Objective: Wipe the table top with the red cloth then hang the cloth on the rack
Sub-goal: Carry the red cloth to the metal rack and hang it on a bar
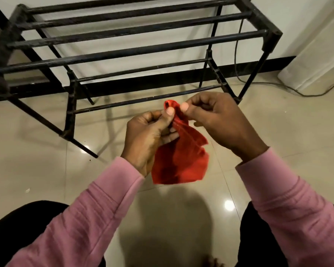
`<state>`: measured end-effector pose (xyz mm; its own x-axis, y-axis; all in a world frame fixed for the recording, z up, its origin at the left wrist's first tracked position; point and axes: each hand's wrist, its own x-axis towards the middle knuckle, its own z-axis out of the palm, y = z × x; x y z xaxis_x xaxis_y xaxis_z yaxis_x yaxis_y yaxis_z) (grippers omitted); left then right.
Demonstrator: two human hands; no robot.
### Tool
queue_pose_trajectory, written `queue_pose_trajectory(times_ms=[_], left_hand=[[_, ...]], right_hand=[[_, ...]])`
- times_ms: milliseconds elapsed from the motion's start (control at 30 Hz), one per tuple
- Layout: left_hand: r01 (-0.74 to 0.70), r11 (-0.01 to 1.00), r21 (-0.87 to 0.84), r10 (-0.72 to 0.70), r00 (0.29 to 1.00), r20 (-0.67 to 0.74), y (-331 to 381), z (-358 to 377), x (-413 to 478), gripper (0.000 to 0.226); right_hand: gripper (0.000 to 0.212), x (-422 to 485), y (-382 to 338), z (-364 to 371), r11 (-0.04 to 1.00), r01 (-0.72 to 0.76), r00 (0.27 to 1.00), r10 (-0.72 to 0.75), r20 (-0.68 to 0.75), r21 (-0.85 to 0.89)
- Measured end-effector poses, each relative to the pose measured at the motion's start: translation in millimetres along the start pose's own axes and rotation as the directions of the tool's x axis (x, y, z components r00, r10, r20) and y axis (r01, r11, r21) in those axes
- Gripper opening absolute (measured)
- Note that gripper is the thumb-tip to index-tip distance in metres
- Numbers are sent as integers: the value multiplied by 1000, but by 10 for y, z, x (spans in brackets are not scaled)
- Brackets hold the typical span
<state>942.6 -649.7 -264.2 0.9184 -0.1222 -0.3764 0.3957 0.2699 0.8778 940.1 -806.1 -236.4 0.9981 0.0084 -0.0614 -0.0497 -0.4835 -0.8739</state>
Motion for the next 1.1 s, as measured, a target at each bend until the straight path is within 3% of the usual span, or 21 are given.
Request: queue_pose_trajectory(times_ms=[100,233,433,533,600,700,800,867,933,1033,1100], left_hand=[[-18,1000,14,17,1000,11,-9,20,-32,28],[-37,999,36,36,999,14,-26,24,34,12],[-82,983,164,95,993,-76,28,-7,136,26],[-163,958,238,184,980,-72,36,-21,175,30],[-259,921,291,289,955,-66,67,-76,220,32],[-369,842,393,415,909,-35,115,-161,266,33],[-406,804,435,459,888,-20,118,-231,285,33],[-423,782,457,490,871,-32,122,-290,312,32],[-466,707,532,554,833,-7,136,-358,340,30],[-557,458,693,629,754,190,155,-448,336,19],[-583,266,768,585,731,352,186,-484,306,31]], right_hand=[[15,-42,-26,41,999,13,999,-11,50,-39],[4,8,34,12,998,-14,992,22,121,-65],[13,88,136,107,990,-18,999,23,34,-143],[4,101,147,74,989,70,997,-72,-9,-129],[21,105,120,8,992,103,995,-102,21,-69],[42,143,123,-120,952,79,993,-47,111,-296],[22,178,246,-261,799,-26,984,127,126,-601],[15,172,337,-374,777,-111,978,197,72,-620],[20,153,392,-469,835,-153,979,200,34,-529],[22,126,412,-552,876,-156,987,158,-35,-456],[22,117,432,-592,883,-164,986,132,-101,-440]])
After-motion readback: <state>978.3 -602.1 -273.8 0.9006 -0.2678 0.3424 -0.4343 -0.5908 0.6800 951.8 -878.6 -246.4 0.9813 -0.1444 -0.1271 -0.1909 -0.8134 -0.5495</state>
